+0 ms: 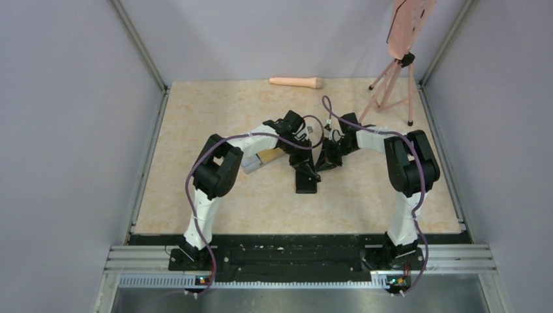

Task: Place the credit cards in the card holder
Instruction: Close the card holder at the center of the board.

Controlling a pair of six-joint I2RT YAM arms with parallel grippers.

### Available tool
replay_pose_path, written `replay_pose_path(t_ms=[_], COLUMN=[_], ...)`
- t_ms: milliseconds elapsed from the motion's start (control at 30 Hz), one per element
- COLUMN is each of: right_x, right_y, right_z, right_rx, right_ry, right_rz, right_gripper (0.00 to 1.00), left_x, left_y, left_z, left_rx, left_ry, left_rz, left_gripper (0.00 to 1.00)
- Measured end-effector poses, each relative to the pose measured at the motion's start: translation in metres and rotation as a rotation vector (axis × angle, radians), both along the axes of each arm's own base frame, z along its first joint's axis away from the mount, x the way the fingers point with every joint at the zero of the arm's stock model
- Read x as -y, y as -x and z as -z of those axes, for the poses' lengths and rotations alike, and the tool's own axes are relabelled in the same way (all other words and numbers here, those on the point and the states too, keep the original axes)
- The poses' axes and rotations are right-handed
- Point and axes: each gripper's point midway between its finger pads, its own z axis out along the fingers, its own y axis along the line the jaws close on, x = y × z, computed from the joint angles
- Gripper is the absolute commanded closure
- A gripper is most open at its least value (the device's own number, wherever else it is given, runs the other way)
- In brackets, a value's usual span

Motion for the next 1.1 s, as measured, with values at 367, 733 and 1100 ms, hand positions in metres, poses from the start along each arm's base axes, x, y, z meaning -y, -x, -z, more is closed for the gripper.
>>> replay_pose_path(t_ms=[367,733,1100], right_x=[0.0,0.0,0.0], right_y=[0.0,0.0,0.0], right_z=[0.0,0.0,0.0], right_rx=[0.0,0.0,0.0], right_ry=[0.0,0.0,0.0], right_rz=[0.0,0.0,0.0], right_gripper=[1.0,1.0,1.0], left_x=[-0.007,-0.013,-0.009], left_y=[0.002,0.0,0.0], left_z=[0.006,0.007,0.004], left_rx=[0.006,0.019,0.016], left_ry=[-0.054,-0.1,-0.073], left_rz=[0.001,-0.005,0.006], left_gripper=[0.69,0.66,0.78])
